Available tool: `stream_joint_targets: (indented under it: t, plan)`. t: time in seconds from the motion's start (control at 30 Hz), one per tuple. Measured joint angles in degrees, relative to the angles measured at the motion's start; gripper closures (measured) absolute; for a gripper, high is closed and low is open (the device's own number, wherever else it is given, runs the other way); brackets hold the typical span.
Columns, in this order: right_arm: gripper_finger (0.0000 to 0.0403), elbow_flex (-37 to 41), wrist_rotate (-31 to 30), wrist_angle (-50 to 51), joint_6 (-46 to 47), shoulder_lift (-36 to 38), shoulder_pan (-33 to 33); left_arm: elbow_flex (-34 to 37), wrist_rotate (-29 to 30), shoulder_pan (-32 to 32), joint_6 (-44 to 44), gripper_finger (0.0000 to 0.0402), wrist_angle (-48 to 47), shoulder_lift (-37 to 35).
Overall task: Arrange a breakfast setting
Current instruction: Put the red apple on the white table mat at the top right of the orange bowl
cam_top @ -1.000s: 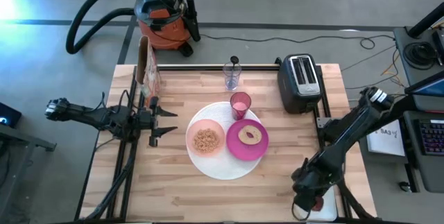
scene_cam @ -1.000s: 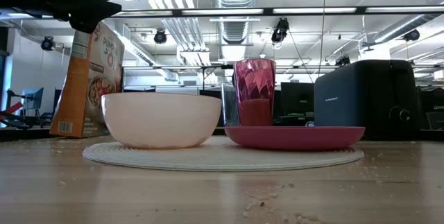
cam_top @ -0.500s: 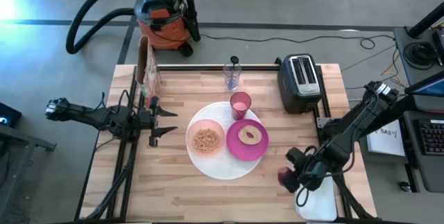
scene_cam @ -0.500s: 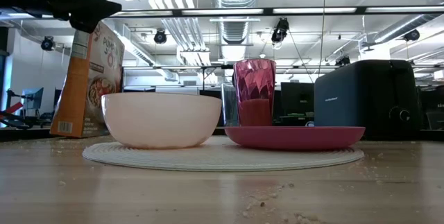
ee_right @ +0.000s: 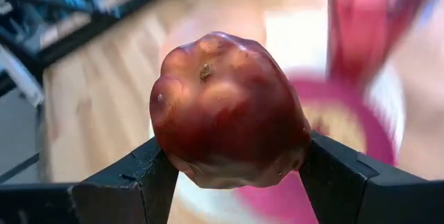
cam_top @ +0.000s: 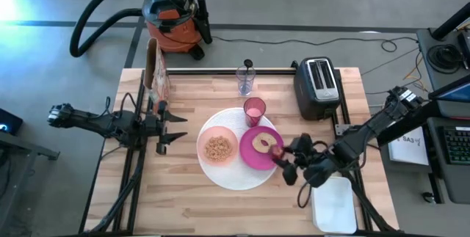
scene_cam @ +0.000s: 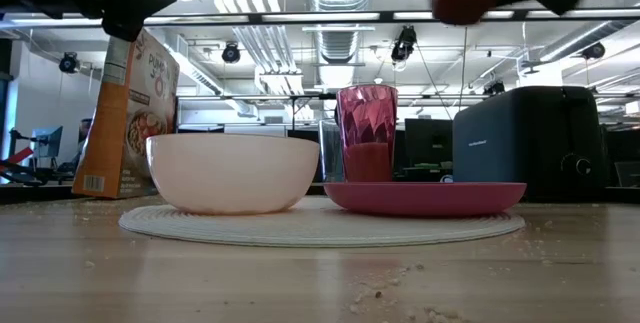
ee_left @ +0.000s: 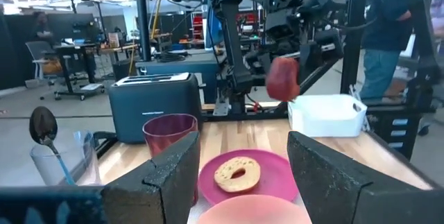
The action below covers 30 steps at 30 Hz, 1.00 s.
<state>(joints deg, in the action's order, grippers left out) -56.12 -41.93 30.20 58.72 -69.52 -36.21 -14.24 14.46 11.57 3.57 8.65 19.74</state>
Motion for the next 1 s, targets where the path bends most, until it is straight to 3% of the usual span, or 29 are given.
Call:
stream_joint_targets:
  t: [0.2, 0.33, 0.5, 0.7, 1.0]
  plan:
    - [0.0162, 0.0, -11.4, -16.6, -26.0, 0.0, 3.1, 0.0, 0.0, 0.0, -4.8, 0.0200, 2.7, 1.8]
    - [0.0161, 0.0, -12.2, -26.8, -37.2, -0.7, 5.9, 0.0, -0.1, 0.0, -7.8, 0.0200, 6.9, 4.2]
    - [0.0161, 0.0, -5.5, -32.2, -40.3, -3.0, 8.9, 0.0, -1.0, 0.0, -8.8, 0.0200, 10.8, 7.8]
    - [0.0161, -0.1, 2.2, -38.7, -41.9, -7.8, 11.3, 0.0, -9.6, 0.0, -9.3, 0.0200, 16.1, 12.0]
    - [0.0161, -7.5, 10.9, -40.4, -48.4, -16.7, 14.3, 0.0, -10.1, 0.0, -4.1, 0.0196, 21.2, 16.0]
